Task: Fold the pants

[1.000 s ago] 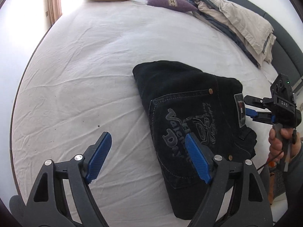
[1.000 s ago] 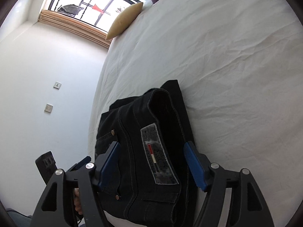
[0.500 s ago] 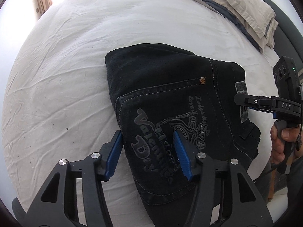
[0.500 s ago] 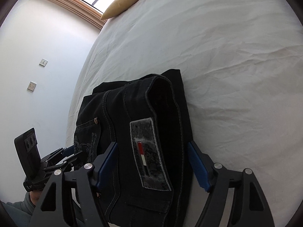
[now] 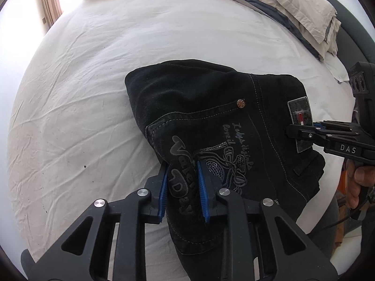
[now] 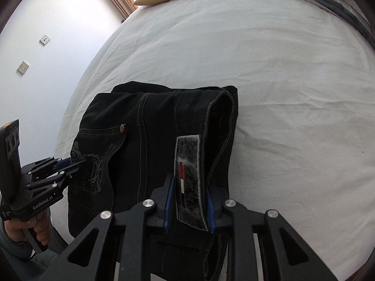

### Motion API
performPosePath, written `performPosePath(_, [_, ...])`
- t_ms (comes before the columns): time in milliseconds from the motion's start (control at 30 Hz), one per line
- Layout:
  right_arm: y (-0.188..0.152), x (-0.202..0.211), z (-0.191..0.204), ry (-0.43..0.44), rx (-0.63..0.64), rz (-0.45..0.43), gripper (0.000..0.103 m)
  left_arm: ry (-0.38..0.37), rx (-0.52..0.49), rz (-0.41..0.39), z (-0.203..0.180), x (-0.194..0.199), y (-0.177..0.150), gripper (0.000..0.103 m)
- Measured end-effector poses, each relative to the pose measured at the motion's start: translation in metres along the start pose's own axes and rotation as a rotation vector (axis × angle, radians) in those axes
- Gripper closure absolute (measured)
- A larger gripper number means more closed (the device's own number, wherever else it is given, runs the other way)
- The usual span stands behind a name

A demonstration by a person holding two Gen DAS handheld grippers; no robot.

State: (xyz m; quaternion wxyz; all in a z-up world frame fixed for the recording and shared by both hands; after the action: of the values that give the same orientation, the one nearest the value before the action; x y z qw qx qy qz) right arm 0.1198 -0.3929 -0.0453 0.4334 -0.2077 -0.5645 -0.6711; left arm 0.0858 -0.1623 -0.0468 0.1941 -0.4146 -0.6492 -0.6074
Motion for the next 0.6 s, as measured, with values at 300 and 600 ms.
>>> performPosePath(300, [0.022,0.040,0.033,0.007,0.106,-0.119,0.092,-0.052,0.032,-0.047,0.013,0.031,0.016,0.085])
performPosePath(600, [0.045,0.041,0.044,0.038,0.099,-0.173,0.093,0.010,-0.023,-0.180,0.028,0.072,0.050,0.101])
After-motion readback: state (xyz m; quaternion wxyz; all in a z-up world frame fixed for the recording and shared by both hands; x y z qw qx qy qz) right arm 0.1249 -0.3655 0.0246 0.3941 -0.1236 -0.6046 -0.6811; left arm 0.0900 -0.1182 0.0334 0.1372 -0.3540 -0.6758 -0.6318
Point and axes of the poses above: each gripper's, at about its wrist camera, not at the fingertips, and x roughly against the way its jaws point, z to its left, y to its top, the point moved 3 cm from there along -x, roughly the way its jaws point, and after that the axes turned 14 degrees about -z, right-handed, at the moved point
